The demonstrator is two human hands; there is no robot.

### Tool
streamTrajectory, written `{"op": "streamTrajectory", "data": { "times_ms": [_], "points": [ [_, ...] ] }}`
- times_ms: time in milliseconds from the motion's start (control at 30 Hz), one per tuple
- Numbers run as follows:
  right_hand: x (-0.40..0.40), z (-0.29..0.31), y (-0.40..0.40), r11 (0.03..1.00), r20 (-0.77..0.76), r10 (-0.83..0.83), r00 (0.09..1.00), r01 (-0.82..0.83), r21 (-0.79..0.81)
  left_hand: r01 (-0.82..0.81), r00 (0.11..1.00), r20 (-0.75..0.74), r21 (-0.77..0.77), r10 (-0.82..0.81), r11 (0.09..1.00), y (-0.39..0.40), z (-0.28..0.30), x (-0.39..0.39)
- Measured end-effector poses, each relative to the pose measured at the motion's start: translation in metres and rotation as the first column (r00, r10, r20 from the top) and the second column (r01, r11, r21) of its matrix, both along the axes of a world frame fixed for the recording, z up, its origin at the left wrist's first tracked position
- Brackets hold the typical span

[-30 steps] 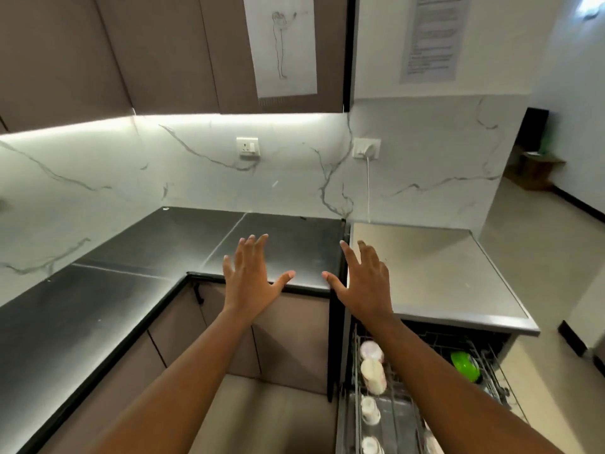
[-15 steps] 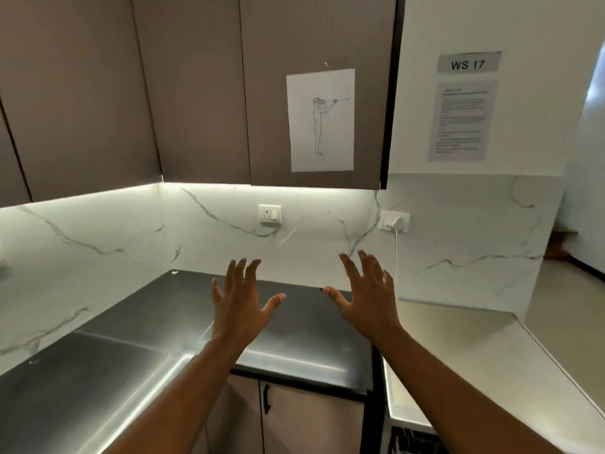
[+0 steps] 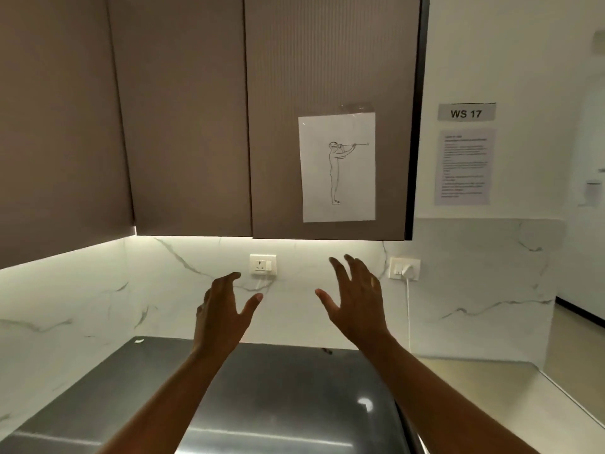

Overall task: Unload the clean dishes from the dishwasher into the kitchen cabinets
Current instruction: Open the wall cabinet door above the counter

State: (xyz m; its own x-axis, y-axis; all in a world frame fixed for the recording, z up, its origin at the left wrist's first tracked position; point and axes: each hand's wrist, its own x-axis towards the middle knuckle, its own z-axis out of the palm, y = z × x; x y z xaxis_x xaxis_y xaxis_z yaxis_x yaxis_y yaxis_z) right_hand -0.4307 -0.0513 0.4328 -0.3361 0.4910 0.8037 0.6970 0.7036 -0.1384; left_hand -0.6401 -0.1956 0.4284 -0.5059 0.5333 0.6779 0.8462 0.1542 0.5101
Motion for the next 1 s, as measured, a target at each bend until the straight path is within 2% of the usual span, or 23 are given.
{"op": "streamTrajectory", "data": {
  "times_ms": [67,167,367,500,567,633,733,867,1000],
  "points": [
    [-0.013,0.008,0.012,1.000,-0.004,0.008,1.000,-0.008,0.017,0.063,0.985,0.158,0.067,-0.073,0.996,0.016,0.001,-0.012],
    [-0.034,0.017,0.031,0.999,-0.009,0.022,1.000,-0.022,0.023,0.098,0.907,0.388,0.182,-0.163,0.978,0.039,-0.001,-0.024],
    [-0.073,0.032,0.090,0.995,-0.043,0.054,0.998,-0.050,0.083,0.092,0.840,0.513,0.185,-0.176,0.978,0.102,0.010,-0.051],
    [-0.100,0.036,0.132,0.986,-0.010,0.003,1.000,-0.001,0.169,0.126,0.776,0.588,0.211,-0.229,0.969,0.156,0.021,-0.072],
    [-0.113,0.036,0.149,0.976,0.022,-0.003,1.000,-0.002,0.219,0.148,0.661,0.682,0.291,-0.313,0.945,0.183,0.028,-0.078],
    [-0.125,0.037,0.163,0.961,0.065,0.018,0.998,-0.036,0.276,0.147,0.502,0.765,0.383,-0.403,0.912,0.209,0.036,-0.084],
    [-0.141,0.045,0.173,0.936,0.094,0.031,0.995,-0.062,0.346,0.108,0.315,0.799,0.506,-0.513,0.856,0.234,0.044,-0.091],
    [-0.161,0.055,0.185,0.933,0.113,0.006,0.994,-0.046,0.358,0.013,0.024,0.712,0.701,-0.701,0.713,0.253,0.054,-0.100],
    [-0.176,0.053,0.193,0.943,0.137,-0.006,0.991,-0.040,0.331,0.012,-0.120,0.614,0.787,-0.780,0.617,0.258,0.058,-0.118]
  ]
}}
